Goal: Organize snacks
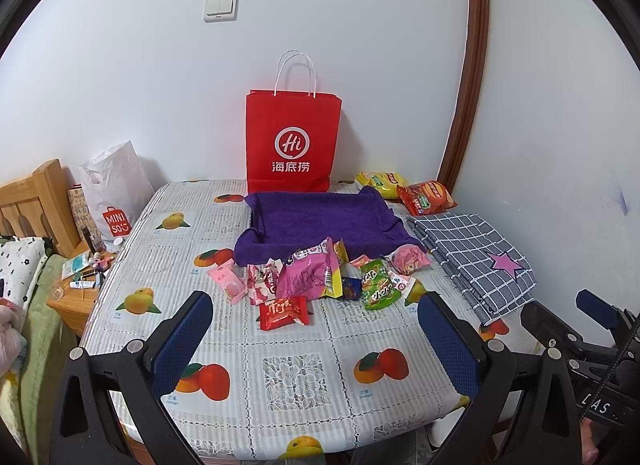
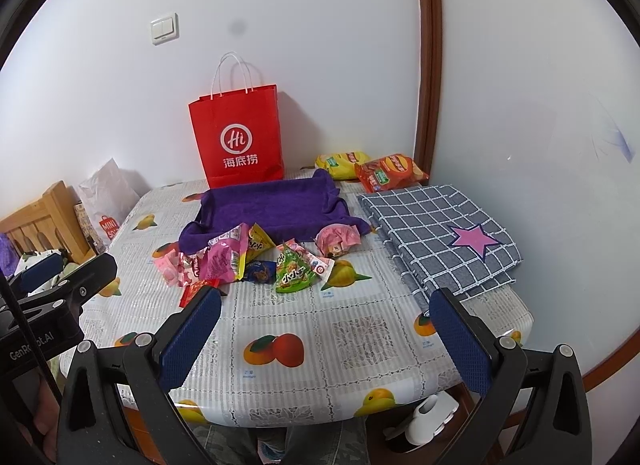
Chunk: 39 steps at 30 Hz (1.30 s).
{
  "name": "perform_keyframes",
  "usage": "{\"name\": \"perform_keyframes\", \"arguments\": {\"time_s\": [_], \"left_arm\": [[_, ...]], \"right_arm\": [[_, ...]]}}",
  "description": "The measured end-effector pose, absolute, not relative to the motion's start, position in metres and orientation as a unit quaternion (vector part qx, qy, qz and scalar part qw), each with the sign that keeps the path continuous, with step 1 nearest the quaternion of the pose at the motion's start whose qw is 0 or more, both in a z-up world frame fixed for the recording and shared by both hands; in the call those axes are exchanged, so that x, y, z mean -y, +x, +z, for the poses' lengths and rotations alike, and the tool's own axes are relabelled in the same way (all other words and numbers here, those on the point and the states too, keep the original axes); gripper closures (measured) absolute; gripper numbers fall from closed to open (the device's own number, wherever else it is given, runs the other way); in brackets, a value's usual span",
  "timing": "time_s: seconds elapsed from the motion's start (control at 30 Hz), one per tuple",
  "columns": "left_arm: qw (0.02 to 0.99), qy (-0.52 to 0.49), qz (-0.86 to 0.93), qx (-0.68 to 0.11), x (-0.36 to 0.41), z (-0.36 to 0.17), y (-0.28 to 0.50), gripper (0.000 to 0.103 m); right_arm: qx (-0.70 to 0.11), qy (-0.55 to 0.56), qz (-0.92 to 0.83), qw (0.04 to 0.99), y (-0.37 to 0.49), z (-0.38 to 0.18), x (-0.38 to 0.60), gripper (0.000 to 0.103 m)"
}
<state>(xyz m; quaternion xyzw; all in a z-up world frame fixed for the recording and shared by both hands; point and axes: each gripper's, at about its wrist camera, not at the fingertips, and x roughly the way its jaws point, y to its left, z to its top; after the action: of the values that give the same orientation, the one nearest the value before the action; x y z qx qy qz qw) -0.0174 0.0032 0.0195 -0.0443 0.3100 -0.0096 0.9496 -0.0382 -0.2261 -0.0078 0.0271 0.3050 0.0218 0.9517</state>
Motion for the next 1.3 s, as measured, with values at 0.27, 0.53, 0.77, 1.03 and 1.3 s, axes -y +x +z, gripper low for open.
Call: {"name": "perform_keyframes", "arguments": {"time_s": [0.27, 0.53, 0.77, 1.03, 1.3], "left_arm": [[0.95, -0.042, -0.009, -0.309, -0.003, 0.023, -0.017, 0.0], [0.951, -0.04, -0.011, -0.305, -0.002, 0.026, -0.016, 0.0], [0.952, -0.033, -0.015, -0.302, -0.002, 0.02, -0.011, 0.0], [0.944, -0.041, -0.008, -0.328, -0.017, -0.013, 0.015, 0.0], [0.923, -0.07, 0.012, -0.377, -0.048, -0.064, 0.052, 0.003]], "right_arm": [[-0.302, 0.028, 0.022, 0.953, -0.037, -0.004, 0.228, 0.0], [-0.3, 0.025, 0.022, 0.953, -0.036, -0.002, 0.227, 0.0], [-0.298, 0.026, 0.028, 0.954, -0.033, -0.009, 0.224, 0.0], [-0.316, 0.054, 0.026, 0.947, -0.008, -0.038, 0.236, 0.0], [-0.351, 0.074, 0.015, 0.933, 0.032, -0.078, 0.253, 0.008]]}}
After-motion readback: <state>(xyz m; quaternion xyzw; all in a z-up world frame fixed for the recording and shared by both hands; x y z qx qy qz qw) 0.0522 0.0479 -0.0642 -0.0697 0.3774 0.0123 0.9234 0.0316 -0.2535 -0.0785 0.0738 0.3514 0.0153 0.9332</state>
